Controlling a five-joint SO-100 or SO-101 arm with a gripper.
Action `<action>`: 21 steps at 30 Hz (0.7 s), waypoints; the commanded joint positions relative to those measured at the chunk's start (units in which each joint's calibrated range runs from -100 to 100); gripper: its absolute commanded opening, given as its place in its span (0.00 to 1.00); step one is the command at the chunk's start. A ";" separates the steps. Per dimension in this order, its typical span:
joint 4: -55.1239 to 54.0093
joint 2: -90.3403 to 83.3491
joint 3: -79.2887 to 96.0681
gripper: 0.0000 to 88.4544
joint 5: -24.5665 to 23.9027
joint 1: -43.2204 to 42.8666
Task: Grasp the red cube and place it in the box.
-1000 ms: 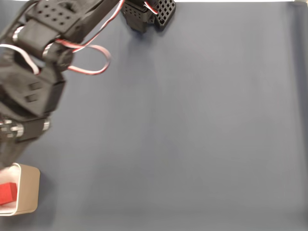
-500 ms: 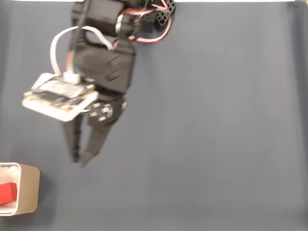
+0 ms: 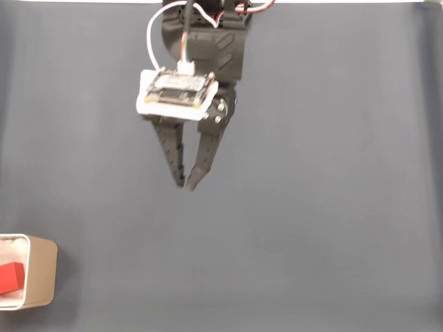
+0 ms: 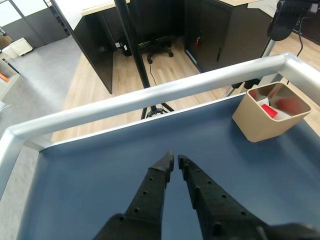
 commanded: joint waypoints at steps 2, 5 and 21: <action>-1.24 -9.75 8.22 0.00 0.44 -1.51; -1.24 -14.87 14.70 0.00 0.54 -2.43; 2.69 -42.16 45.26 0.00 3.47 -4.35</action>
